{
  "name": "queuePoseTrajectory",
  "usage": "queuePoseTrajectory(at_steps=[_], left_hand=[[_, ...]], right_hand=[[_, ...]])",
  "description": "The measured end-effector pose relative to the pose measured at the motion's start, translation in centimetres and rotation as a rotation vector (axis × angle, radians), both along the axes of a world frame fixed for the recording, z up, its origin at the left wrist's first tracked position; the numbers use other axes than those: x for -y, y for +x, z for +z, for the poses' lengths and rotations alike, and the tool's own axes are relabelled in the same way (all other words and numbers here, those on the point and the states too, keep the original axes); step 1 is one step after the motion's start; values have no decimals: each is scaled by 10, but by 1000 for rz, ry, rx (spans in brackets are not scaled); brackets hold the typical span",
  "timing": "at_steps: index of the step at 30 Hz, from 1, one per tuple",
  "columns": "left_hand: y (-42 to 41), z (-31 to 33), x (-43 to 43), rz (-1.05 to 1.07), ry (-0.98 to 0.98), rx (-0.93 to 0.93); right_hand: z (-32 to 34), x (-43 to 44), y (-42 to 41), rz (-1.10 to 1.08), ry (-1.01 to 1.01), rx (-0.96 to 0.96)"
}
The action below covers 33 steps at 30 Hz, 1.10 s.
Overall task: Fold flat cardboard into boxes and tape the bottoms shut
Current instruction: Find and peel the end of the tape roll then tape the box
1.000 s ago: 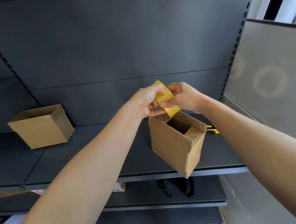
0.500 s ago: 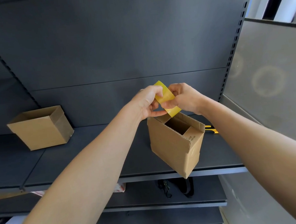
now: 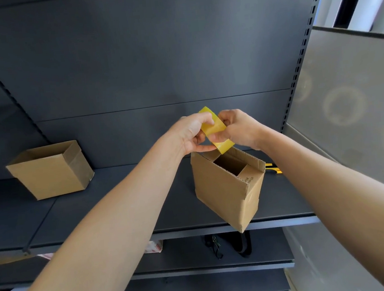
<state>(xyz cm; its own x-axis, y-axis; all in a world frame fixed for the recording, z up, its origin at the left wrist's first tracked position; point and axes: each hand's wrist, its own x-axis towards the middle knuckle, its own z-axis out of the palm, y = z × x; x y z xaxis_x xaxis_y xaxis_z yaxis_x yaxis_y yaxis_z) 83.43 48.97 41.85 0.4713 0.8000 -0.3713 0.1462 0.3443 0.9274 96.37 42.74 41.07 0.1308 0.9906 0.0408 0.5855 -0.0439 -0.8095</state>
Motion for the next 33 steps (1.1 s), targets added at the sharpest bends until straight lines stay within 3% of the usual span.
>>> queuePoseTrajectory(at_steps=[14, 16, 18, 22, 27, 33], left_hand=[[-11, 4, -2, -131, 29, -83], [-17, 5, -5, -162, 141, -214], [-19, 3, -8, -85, 376, -339], [-16, 2, -5, -4, 897, -281], [-16, -4, 0, -52, 1090, -192], [-19, -4, 3, -189, 1263, -246]], right_hand=[[-1, 2, 1, -41, -31, 1], [3, 3, 5, -57, -34, 6], [8, 3, 9, -73, -43, 18], [19, 2, 13, -103, -73, 3], [27, 5, 16, -88, -100, -11], [27, 12, 14, -92, -101, -3]])
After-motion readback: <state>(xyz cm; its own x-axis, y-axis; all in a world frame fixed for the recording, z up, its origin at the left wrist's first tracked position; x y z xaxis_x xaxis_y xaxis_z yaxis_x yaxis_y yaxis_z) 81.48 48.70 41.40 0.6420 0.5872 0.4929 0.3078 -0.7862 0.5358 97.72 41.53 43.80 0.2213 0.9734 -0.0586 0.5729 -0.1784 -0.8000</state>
